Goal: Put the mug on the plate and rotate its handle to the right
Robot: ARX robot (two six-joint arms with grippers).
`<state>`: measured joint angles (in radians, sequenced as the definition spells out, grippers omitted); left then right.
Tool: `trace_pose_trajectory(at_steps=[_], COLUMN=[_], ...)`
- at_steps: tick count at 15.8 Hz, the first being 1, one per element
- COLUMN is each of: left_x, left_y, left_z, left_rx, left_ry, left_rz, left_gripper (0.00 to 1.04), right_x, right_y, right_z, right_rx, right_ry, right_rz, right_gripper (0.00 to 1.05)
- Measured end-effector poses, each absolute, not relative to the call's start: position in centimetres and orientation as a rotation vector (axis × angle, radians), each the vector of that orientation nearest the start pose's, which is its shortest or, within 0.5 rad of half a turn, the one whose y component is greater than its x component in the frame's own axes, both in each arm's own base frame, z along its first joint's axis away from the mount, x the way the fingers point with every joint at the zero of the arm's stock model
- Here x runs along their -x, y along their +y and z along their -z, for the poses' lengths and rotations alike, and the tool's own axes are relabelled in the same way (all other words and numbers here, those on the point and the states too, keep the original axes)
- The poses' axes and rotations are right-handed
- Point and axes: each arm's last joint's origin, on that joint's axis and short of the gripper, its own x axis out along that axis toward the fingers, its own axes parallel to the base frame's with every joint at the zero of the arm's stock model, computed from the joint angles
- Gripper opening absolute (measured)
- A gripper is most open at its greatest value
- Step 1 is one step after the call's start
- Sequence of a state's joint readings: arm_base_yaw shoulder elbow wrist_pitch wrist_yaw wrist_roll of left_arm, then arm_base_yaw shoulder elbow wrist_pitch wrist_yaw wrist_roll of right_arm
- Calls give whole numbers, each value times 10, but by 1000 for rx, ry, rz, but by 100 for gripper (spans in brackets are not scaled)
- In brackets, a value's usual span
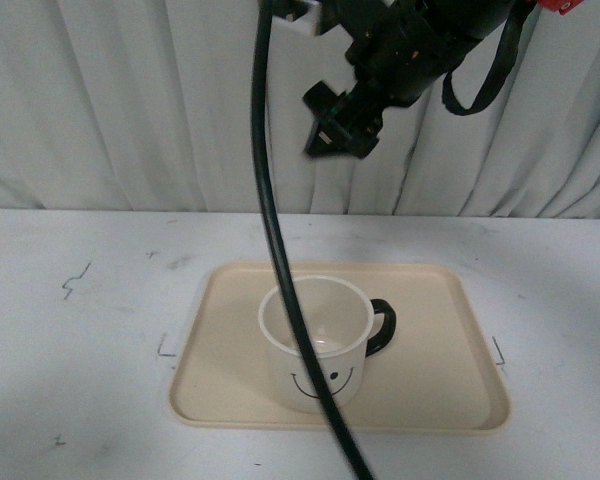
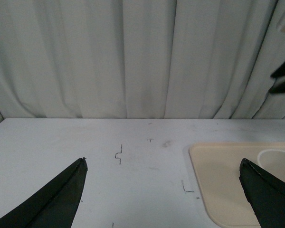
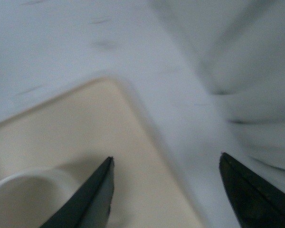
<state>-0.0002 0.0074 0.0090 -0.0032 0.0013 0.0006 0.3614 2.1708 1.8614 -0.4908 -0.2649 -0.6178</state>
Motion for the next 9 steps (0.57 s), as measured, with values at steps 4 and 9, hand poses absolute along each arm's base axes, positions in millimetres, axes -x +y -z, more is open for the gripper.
trace_pose_trajectory(at_steps=[4, 9], left_x=[-98, -98], left_y=[0, 0], left_z=[-166, -166], left_rx=[-1, -1], left_ry=[2, 2], left_rz=[-2, 0], left_gripper=[98, 98], right_x=[-350, -259], right_y=[76, 37], right_z=[-218, -184], right_rx=[81, 18], right_ry=[29, 2], right_rz=[22, -1], right_gripper=[13, 2])
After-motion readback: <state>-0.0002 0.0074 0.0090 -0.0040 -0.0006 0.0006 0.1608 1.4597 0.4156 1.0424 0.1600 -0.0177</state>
